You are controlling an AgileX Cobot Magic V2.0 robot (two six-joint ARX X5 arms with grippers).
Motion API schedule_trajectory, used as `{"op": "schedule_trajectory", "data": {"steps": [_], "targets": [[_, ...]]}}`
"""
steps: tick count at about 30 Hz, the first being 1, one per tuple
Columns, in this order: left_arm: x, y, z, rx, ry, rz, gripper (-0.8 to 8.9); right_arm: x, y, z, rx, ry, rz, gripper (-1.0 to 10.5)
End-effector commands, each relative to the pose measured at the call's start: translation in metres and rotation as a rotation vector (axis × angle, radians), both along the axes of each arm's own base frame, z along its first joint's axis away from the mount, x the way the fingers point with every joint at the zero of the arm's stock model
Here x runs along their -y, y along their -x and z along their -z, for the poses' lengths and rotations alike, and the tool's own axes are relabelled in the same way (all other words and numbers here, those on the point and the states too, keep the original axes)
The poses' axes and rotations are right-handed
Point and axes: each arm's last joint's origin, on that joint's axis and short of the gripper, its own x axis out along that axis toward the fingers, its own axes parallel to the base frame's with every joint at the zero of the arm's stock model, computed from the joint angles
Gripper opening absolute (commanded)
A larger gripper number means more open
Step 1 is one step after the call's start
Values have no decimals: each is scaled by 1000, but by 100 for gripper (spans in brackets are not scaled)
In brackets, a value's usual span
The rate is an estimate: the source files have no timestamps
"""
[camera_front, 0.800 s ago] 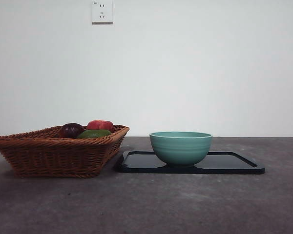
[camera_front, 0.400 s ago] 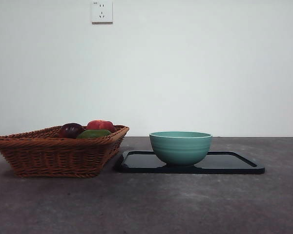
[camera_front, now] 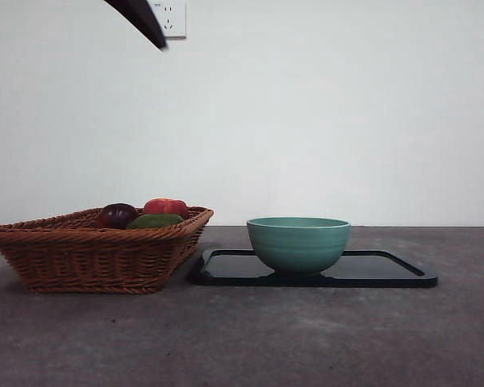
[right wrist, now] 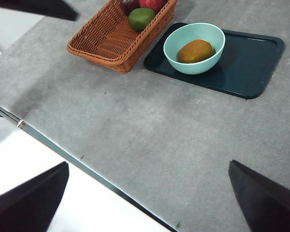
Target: Pick up the wifruite, put it on the bowl, pick up the plate, put it on desk
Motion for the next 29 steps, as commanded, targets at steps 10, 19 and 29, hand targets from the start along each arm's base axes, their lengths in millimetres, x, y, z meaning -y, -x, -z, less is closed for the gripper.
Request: {"op": "schedule_trajectory", "data": {"steps": [10,19,29], "targets": [[59,-83,20,-51,-190,89,522,0,1,-3,24,-2,-9,553],[87,-135,53,-50,-230,106,522,0,0,-4,30,-5,-9,553],[106,-163,97,-23,-226,120,521,0,0,-4,29,-5,-9,553]]}}
